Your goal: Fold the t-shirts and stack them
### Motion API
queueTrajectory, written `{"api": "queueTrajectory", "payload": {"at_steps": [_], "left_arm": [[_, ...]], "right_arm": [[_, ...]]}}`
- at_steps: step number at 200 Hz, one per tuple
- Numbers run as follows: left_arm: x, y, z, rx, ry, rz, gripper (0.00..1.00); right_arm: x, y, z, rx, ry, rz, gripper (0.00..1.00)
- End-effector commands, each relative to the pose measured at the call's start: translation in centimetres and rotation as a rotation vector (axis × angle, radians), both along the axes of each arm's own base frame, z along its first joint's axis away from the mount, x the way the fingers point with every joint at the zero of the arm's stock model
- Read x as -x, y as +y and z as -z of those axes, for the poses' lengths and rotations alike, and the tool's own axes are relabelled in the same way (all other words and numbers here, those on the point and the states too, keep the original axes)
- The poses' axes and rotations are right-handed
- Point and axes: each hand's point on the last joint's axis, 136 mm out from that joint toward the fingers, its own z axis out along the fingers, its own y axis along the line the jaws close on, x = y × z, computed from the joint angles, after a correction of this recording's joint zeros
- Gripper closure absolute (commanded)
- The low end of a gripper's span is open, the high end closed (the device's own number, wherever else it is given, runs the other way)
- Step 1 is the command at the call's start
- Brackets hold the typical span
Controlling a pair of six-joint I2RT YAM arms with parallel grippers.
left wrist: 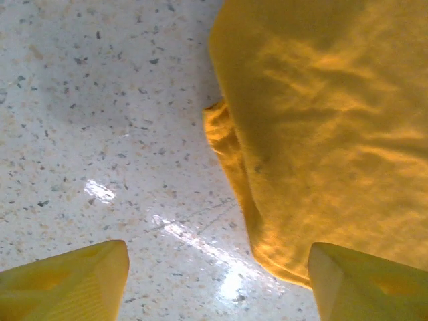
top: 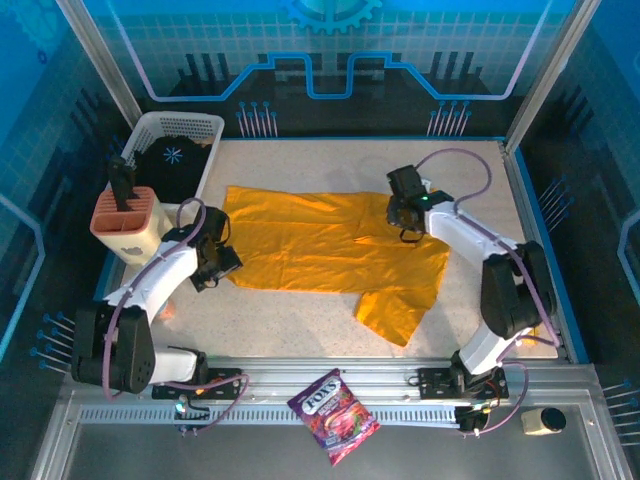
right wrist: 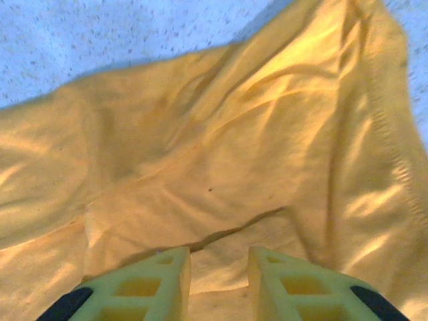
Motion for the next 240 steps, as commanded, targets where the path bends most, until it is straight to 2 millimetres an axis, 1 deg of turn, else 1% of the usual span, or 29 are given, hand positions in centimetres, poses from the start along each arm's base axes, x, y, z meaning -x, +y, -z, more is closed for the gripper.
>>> {"api": "queueTrajectory", "payload": {"at_steps": [1, 10, 22, 58, 80, 112, 161, 201, 240], "left_arm": [[1.1, 1.2, 1.0, -0.031, 0.040, -0.137, 0.37], [1.3, 1.6, 1.2, -0.041, 0.035, -0.170, 0.42], [1.6, 2.0, 1.6, -0.051, 0.039, -0.207, 0.45], [1.8, 2.7, 2.9, -0.046, 0.080, -0.251, 0.48], [0.8, 2.8, 3.2, -0.038, 0.053, -0.257, 0.49], [-0.8, 2.6, 3.3, -0.029, 0.041, -0.250, 0.49], [-1.9, 2.7, 4.5, -0.045, 0.066, -0.234, 0.50], [-3.1, 2.4, 4.4, -0.027, 0.044, -0.224, 0.50], [-3.4, 2.4, 4.5, -0.029, 0.048, -0.217, 0.47]], "right_arm": [[0.4, -0.9, -2.1, 0.008, -0.050, -0.083, 0.70], [0.7, -1.7, -2.4, 0.002, -0.058, -0.079, 0.70], [1.1, -2.6, -2.3, -0.020, -0.061, -0.070, 0.70], [1.7, -4.8, -1.6, -0.073, -0.066, -0.034, 0.71], [1.8, -5.5, -1.4, -0.091, -0.066, -0.022, 0.71], [2.0, -6.0, -1.2, -0.095, -0.069, -0.011, 0.71], [2.3, -6.4, -1.5, -0.099, -0.079, -0.002, 0.71], [2.4, -6.5, -2.1, -0.099, -0.091, 0.002, 0.71], [2.4, -6.3, -1.8, -0.109, -0.085, -0.001, 0.72]]}}
